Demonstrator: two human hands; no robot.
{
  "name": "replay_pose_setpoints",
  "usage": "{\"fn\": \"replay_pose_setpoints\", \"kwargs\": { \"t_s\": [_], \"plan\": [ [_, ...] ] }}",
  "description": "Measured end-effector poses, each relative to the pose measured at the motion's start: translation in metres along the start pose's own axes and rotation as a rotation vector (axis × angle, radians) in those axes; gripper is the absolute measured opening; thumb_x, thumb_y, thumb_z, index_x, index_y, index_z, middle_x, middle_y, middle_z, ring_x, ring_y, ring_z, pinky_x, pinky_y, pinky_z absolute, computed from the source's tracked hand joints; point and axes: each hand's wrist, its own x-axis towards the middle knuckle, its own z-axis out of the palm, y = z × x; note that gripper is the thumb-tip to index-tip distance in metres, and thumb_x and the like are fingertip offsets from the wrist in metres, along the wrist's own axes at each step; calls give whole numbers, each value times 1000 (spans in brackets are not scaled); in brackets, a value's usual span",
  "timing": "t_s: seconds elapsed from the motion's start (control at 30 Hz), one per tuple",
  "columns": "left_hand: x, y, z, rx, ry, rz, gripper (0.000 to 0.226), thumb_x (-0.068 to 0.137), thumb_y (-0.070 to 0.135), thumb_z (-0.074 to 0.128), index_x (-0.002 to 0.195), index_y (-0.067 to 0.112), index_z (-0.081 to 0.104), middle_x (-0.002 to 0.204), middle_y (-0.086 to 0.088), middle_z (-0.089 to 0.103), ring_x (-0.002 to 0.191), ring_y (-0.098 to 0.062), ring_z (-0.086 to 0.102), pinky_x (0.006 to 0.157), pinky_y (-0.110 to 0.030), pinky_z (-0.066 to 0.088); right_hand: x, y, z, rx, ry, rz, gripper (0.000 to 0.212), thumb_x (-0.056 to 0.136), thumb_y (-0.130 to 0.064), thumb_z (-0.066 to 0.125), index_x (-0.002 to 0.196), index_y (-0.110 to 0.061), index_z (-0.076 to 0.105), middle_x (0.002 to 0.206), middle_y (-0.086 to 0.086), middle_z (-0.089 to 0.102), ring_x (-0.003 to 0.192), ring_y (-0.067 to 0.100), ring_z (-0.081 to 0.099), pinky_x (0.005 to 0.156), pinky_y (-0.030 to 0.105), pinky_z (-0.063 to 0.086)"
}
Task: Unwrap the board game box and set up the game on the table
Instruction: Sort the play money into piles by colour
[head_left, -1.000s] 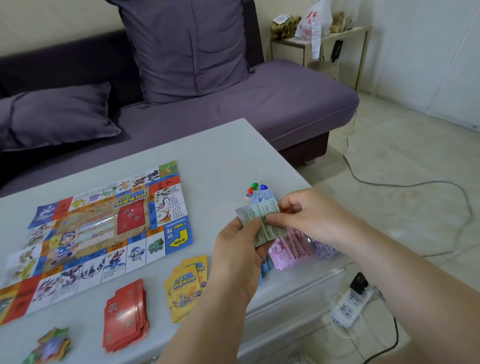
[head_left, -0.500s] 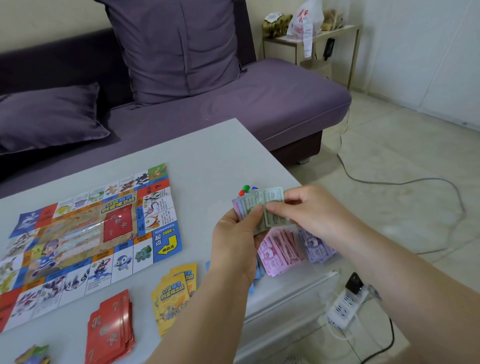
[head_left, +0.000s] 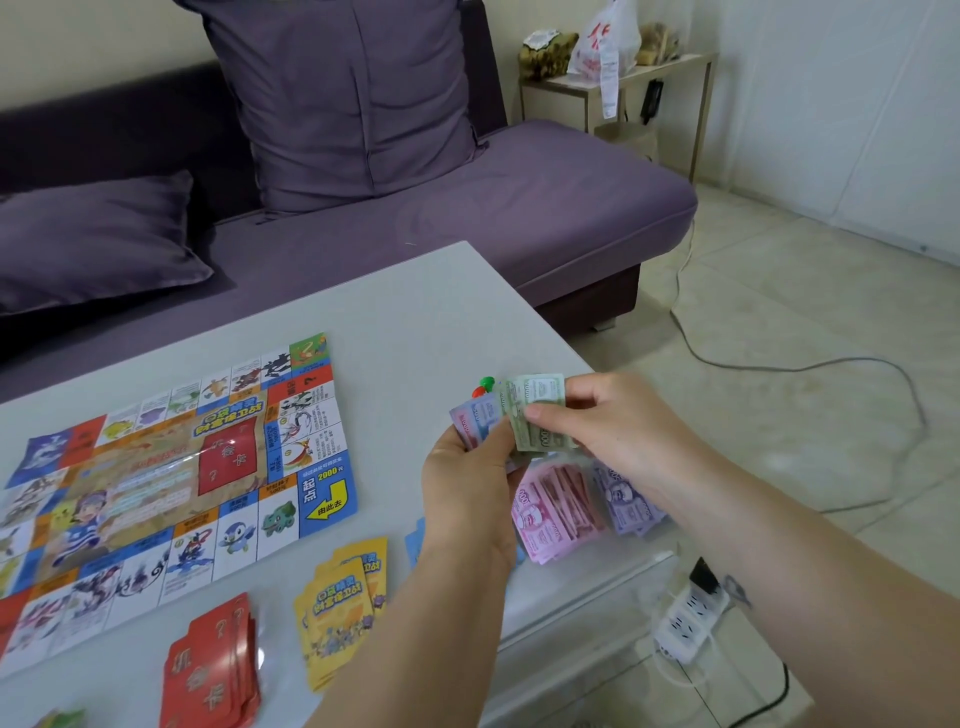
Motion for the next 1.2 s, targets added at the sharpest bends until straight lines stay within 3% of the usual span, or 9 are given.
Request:
{"fn": "replay_pose_setpoints", "kwargs": {
  "t_s": [0.23,0.37,0.5,0.57,0.63,0.73,0.9,1.1,1.2],
  "plan": [
    [11,6,-5,-172,30,-117,15,94,2,49,102,-3,60,79,-13,69,67,-17,67,58,-24,58,7,-2,-16,-12,149,19,4,84,-25,70,87,-26,72,78,-7,73,67,7,70,54,18,52],
    [12,10,-11,-223,-8,-184,26,95,3,40,117,-6,50,92,-21,64,83,-25,65,75,-34,55,19,6,-26,-260,230,-31,17,82,-24,72,97,-18,71,90,1,73,78,14,70,75,38,57],
    [9,9,-13,-158,-39,-187,23,96,-5,32,99,-5,55,81,-18,70,78,-23,68,69,-32,59,25,10,-21,-625,365,-41,54,80,-47,68,125,-18,59,119,2,61,111,24,55,92,40,45],
    [8,7,-13,-86,-57,-152,26,95,-7,34,92,-1,59,75,-13,72,70,-18,70,63,-27,59,19,1,-18,-528,343,-106,50,82,-49,63,123,-21,59,113,-3,61,108,17,55,86,31,45],
    [6,5,-14,-15,-84,-111,27,95,-7,37,93,2,62,74,-10,72,65,-15,70,60,-23,58,7,-9,-10,-368,177,-86,35,81,-50,64,103,-22,65,97,-10,64,92,6,59,73,19,45],
    [1,4,-15,58,-130,-64,23,94,-4,43,95,4,64,77,-11,73,65,-16,70,57,-23,57,-2,-12,1,-338,-33,-55,20,79,-44,70,82,-25,65,79,-10,66,74,3,62,63,18,47],
    [-7,5,-17,71,-128,-36,25,97,2,41,90,5,65,71,-9,72,62,-14,70,53,-21,55,-1,-7,0,-273,-54,-13,17,83,-33,70,78,-17,68,76,-1,72,72,13,68,68,32,54],
    [5,9,-35,32,50,48,23,97,0,42,87,6,61,68,0,73,66,-8,70,60,-19,56,17,-3,2,-266,116,-76,18,85,-28,68,98,-16,70,88,-1,71,78,8,66,51,9,44],
    [7,10,-39,30,85,42,19,95,0,45,88,6,61,66,0,72,67,-9,69,64,-20,57,31,-3,18,-550,199,-118,44,85,-43,65,121,-19,62,111,-2,68,104,17,60,84,30,49]
  ]
}}
